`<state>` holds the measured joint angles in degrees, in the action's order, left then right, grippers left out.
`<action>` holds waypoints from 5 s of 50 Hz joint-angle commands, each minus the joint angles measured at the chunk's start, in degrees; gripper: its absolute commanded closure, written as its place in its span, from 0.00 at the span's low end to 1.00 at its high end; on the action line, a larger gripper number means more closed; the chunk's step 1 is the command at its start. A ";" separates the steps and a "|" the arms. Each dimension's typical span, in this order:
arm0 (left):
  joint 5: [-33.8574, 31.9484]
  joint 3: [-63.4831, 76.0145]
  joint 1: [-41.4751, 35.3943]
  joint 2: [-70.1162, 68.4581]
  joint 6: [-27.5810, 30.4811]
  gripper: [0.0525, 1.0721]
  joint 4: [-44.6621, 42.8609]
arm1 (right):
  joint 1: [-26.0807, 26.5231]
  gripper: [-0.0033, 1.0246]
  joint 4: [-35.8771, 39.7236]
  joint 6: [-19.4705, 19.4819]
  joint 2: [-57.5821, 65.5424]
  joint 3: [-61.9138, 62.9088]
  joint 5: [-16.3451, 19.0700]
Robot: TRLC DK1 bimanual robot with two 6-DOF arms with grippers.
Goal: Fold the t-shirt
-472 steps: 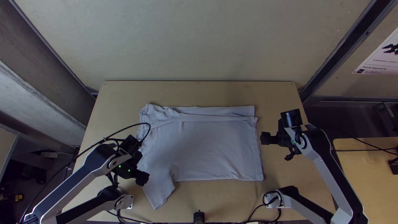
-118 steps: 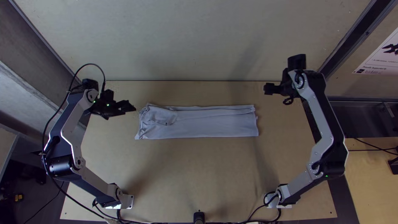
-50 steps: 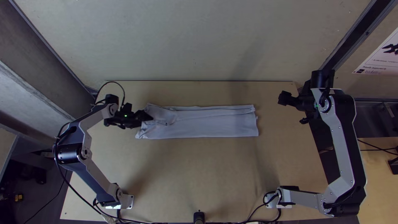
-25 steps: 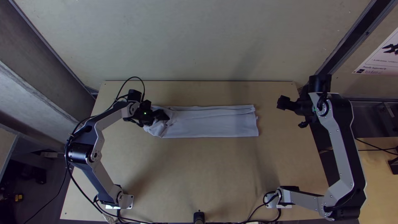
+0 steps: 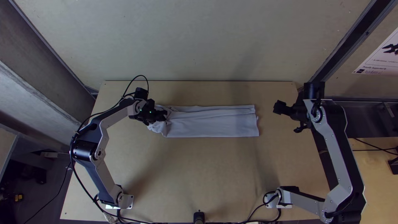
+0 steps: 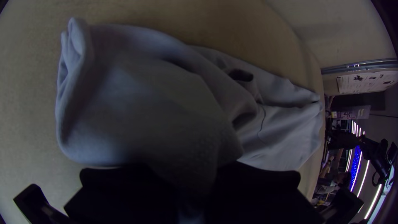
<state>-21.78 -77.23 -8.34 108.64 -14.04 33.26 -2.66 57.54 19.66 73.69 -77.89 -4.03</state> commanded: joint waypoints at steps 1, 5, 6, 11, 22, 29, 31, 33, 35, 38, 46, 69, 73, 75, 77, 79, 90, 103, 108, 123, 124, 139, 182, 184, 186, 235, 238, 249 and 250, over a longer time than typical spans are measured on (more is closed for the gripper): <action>5.34 1.56 4.03 1.31 4.29 0.97 5.86 | -1.65 0.04 -1.55 2.75 -1.44 2.04 0.25; 6.14 1.03 7.46 0.08 7.45 0.97 7.97 | -2.35 0.04 -2.87 3.63 -1.53 2.92 0.25; 6.31 0.94 8.51 -0.18 8.42 0.97 8.40 | -2.71 0.04 -3.22 3.81 -1.53 3.09 0.25; 7.72 -0.90 13.96 -0.71 13.25 0.97 11.57 | -3.50 0.04 -4.89 4.51 -1.44 3.88 0.25; 10.79 -7.76 25.83 -0.36 23.18 0.97 17.11 | -4.73 0.04 -6.91 5.04 -0.65 4.41 0.25; 14.66 -12.42 31.28 0.43 29.78 0.97 19.39 | -4.73 0.04 -8.14 5.04 -0.21 4.41 0.17; 15.45 -13.56 32.33 0.34 31.27 0.97 19.74 | -4.73 0.04 -8.50 4.95 -0.21 4.50 0.17; 16.95 -14.61 33.12 0.26 32.94 0.97 20.27 | -4.73 0.04 -8.67 4.95 -0.04 4.41 0.17; 18.35 -15.49 33.83 0.08 34.52 0.97 20.27 | -4.73 0.04 -8.93 4.95 0.14 4.32 0.17; 19.67 -17.08 34.71 -0.18 36.10 0.97 20.62 | -4.73 0.04 -9.37 4.95 0.14 4.23 0.17; 26.00 -20.68 35.23 -0.97 40.50 0.97 21.50 | -4.73 0.04 -9.64 4.95 0.84 3.62 0.17; 40.85 -20.68 24.07 -11.87 48.23 0.97 20.18 | -3.76 0.04 -9.64 5.39 0.40 3.97 0.08; 43.23 -19.45 20.73 -13.63 48.32 0.97 20.36 | -3.50 0.04 -9.64 5.39 0.40 4.06 0.08; 44.98 -18.66 18.89 -14.60 48.32 0.97 20.62 | -3.41 0.04 -9.64 5.39 0.40 3.97 0.08; 46.74 -18.31 17.13 -15.21 48.06 0.97 20.62 | -3.15 0.04 -9.64 5.39 0.40 3.97 0.08; 47.53 -17.95 15.46 -15.83 47.79 0.97 21.41 | -3.06 0.04 -9.64 5.39 0.40 3.88 0.08; 51.14 -16.72 6.58 -16.44 42.61 0.97 25.98 | -2.09 0.04 -9.64 5.21 0.23 4.06 0.08; 54.56 -16.37 -2.82 -14.07 35.93 0.97 29.06 | -0.24 0.04 -9.64 4.69 0.05 4.41 0.08; 55.18 -15.76 -6.95 -13.10 33.38 0.97 30.55 | 0.19 0.04 -9.64 4.51 -0.04 4.59 0.08; 55.71 -14.61 -17.06 -8.44 26.08 0.97 32.75 | 0.72 0.04 -9.64 4.07 0.14 5.64 0.08; 55.71 -14.61 -17.68 -8.18 25.73 0.97 32.75 | 0.72 0.04 -9.73 4.07 0.14 5.73 0.17; 55.53 -16.28 -23.92 -1.15 19.40 0.93 32.75 | 0.81 0.04 -9.73 3.98 -0.65 7.66 0.08; 12.82 -47.57 -29.54 13.00 -2.83 0.04 35.48 | 2.22 0.04 -12.36 0.55 -1.53 15.48 0.08; 14.92 -46.69 -29.63 12.65 -2.66 0.04 35.48 | 2.39 0.04 -12.63 0.20 -1.53 14.87 0.08; 17.30 -46.08 -29.81 12.12 -2.22 0.04 35.74 | 2.57 0.04 -12.71 -0.15 -1.44 13.90 0.08; 25.91 -24.81 7.37 -37.71 24.50 0.04 14.73 | -0.16 0.04 -26.34 -19.92 -12.08 -13.87 0.08; 25.91 -22.52 9.31 -41.05 25.21 0.04 12.54 | -0.68 0.04 -26.43 -20.72 -14.45 -12.55 0.17; 25.91 -6.44 13.35 -55.64 25.38 0.04 1.11 | -0.77 0.04 -38.29 -23.09 -31.24 5.11 0.17; 25.91 -4.59 13.61 -57.05 25.38 0.04 -0.12 | -0.77 0.04 -40.05 -23.35 -33.35 7.57 0.17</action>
<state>4.12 -88.73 3.97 57.30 10.22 36.58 -2.96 22.46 -1.45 48.38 -79.15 -3.86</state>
